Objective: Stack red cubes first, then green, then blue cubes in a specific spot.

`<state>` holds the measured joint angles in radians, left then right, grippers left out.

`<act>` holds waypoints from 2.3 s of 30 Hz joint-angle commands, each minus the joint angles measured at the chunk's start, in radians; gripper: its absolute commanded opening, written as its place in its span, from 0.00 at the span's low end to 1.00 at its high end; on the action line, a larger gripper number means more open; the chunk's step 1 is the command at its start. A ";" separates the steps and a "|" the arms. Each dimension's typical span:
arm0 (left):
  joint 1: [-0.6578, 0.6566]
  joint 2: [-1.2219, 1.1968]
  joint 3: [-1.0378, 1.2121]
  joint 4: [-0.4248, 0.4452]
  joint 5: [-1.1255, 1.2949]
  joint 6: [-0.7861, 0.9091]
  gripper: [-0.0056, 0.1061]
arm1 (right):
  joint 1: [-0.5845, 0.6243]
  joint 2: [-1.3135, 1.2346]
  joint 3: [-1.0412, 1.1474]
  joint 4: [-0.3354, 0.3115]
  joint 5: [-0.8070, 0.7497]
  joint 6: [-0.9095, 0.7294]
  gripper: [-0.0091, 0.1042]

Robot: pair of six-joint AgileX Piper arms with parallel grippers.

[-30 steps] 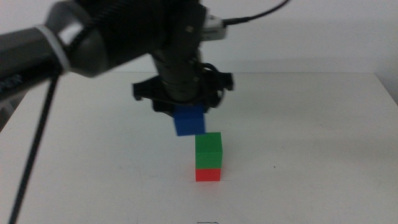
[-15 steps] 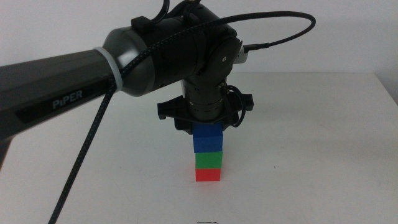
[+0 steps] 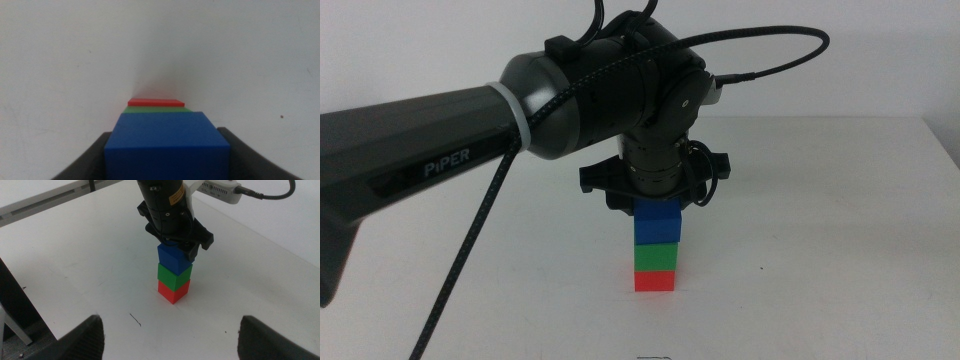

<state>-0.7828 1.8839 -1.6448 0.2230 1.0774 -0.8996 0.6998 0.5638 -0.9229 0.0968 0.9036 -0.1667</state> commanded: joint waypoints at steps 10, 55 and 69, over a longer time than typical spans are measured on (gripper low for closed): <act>-0.002 -0.053 -0.032 0.025 -0.044 -0.006 0.61 | -0.004 0.005 -0.023 -0.006 -0.069 -0.011 0.85; 0.376 -0.773 0.056 -0.223 -0.006 0.983 0.86 | -0.004 0.006 -0.023 -0.010 -0.069 -0.011 0.85; 0.571 -1.037 0.161 -0.260 -0.067 1.033 0.86 | -0.004 0.006 -0.023 -0.009 -0.069 -0.011 0.85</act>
<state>-0.2141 0.8594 -1.4647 -0.0274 1.0826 0.1338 0.6998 0.5638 -0.9229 0.0968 0.9036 -0.1667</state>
